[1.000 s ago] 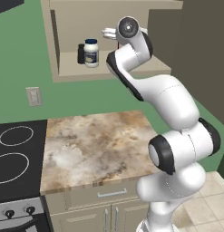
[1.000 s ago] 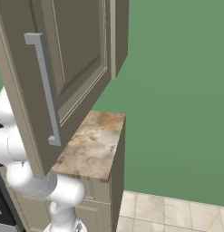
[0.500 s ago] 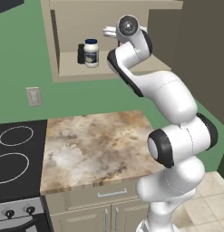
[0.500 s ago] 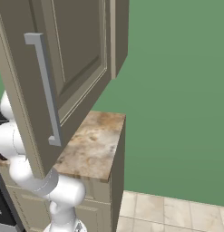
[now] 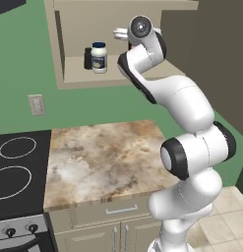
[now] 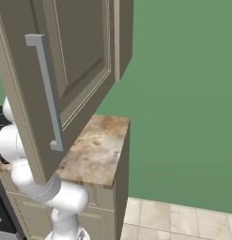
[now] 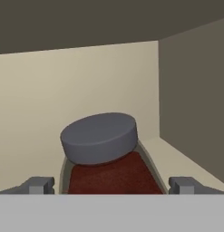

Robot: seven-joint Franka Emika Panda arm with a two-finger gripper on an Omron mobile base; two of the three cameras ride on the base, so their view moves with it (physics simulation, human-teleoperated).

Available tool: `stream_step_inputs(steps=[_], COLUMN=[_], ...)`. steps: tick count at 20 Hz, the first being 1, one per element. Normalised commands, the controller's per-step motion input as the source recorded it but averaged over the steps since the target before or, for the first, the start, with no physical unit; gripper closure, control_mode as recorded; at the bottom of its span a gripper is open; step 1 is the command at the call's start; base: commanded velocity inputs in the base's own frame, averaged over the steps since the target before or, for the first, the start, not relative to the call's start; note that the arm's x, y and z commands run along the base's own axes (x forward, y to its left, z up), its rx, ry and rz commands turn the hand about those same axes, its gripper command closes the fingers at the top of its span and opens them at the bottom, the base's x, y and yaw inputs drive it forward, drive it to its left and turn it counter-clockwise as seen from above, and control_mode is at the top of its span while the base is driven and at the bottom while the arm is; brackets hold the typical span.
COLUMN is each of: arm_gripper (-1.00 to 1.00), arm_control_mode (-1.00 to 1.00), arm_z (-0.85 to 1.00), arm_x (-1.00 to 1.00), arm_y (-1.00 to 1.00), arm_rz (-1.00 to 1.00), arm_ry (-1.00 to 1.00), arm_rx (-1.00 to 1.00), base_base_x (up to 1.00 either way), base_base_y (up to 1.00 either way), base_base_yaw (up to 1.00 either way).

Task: Collect the paprika, mayonnaise, and shaker from the cabinet and place them next to the stove.

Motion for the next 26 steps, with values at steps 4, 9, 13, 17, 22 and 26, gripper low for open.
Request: stream_step_inputs(steps=[4, 9, 13, 17, 22, 26], arm_gripper=[1.0, 1.0, 1.0, 1.0, 1.0, 1.0], arm_control_mode=[-1.0, -1.0, -1.0, -1.0, -1.0, -1.0], arm_z=[0.0, -0.01, -0.01, 0.0, 0.0, 0.0], arm_x=[0.02, 0.0, 0.0, 0.0, -0.07, -0.42], arm_y=[-0.06, -0.02, 0.0, 0.0, 0.0, -0.03], arm_rz=[0.0, 0.0, 0.0, 0.0, 0.0, 0.0], arm_ry=[0.0, 0.0, 0.0, 0.0, -0.01, -0.05], arm_rx=[0.0, 0.0, 0.0, 0.0, 0.0, 0.0], base_base_x=[0.0, 0.0, 0.0, 0.0, 0.0, 0.0], base_base_y=[0.0, 0.0, 0.0, 0.0, 0.0, 0.0], base_base_yaw=[0.0, 0.0, 0.0, 0.0, 0.0, 0.0])
